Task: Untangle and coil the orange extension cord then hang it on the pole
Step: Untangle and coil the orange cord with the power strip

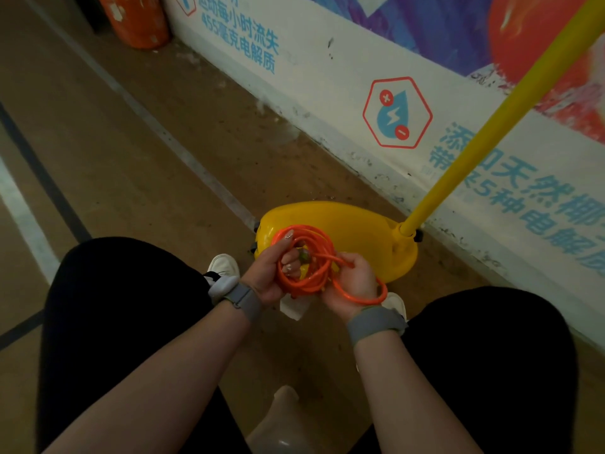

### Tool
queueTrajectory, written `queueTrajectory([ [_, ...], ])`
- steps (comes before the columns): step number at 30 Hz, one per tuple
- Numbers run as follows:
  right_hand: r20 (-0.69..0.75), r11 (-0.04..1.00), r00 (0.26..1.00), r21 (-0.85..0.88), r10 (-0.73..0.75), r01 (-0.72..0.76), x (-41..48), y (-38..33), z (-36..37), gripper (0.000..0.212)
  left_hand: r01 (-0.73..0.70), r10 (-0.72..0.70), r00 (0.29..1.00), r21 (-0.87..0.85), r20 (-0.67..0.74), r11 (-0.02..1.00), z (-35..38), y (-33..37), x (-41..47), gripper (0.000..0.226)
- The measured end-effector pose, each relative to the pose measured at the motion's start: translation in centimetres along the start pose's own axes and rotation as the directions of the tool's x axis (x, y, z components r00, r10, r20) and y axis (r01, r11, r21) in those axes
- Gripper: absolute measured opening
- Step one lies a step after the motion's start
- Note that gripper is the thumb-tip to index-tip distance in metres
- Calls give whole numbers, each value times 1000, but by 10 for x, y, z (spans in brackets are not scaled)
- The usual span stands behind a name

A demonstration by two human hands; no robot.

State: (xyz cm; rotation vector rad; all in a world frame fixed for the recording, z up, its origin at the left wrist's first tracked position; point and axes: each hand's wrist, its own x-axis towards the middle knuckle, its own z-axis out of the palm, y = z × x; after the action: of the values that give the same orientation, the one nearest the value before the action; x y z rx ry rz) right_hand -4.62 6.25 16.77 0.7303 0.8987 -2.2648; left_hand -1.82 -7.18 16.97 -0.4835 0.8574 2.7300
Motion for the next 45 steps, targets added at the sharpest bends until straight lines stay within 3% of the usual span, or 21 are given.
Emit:
queueTrajectory([
  [5,194,989,981,-142,-24,52,8,3,-11,31,32,-33,999,27,15,999,2,-4,-1,20],
  [9,216,893,970,-407,-111,193,8,3,-10,35,35,-35,999,13,21,999,-2,1,-1,20],
  [10,189,820,970,-523,-156,233,5,2,-8,33,36,-36,999,20,17,999,-2,1,0,20],
  [12,129,571,946,-770,-296,283,7,6,-4,41,32,-31,999,43,-19,999,-2,-1,3,21],
  [14,117,382,886,-871,-448,309,12,13,-5,53,19,-15,998,75,-55,997,-2,-4,4,20],
  [15,88,388,877,-872,-473,297,11,16,-4,56,17,-12,998,80,-61,997,-1,-5,4,20],
  [17,36,561,918,-781,-396,273,7,16,-3,54,20,-18,998,39,-61,999,-2,-4,4,19],
  [20,199,857,967,-459,-158,234,-5,10,-5,28,46,-41,999,-182,30,982,-7,2,7,32],
  [23,313,957,946,-243,-80,161,-7,6,-7,25,105,-52,985,-335,165,936,-12,8,11,38],
  [27,245,995,969,-92,-19,43,-4,9,-9,33,177,-99,971,-377,217,909,-14,5,11,31],
  [29,259,993,963,-68,-76,97,2,15,-13,39,223,-133,961,-389,244,894,-16,2,11,28],
  [31,296,981,949,-119,-113,154,5,21,-13,47,268,-154,945,-418,287,868,-17,2,10,26],
  [36,292,987,950,-142,111,-72,3,16,-16,37,284,-160,935,-396,318,874,-15,11,7,32],
  [38,336,983,929,-144,155,-112,4,18,-19,48,297,-157,921,-383,356,875,-12,14,5,34],
  [41,372,986,916,-121,149,-111,6,20,-23,67,312,-159,897,-336,412,889,-6,16,0,36],
  [45,445,979,885,-197,140,-57,-3,21,-19,63,318,-166,880,-293,445,902,-2,17,-2,36],
])
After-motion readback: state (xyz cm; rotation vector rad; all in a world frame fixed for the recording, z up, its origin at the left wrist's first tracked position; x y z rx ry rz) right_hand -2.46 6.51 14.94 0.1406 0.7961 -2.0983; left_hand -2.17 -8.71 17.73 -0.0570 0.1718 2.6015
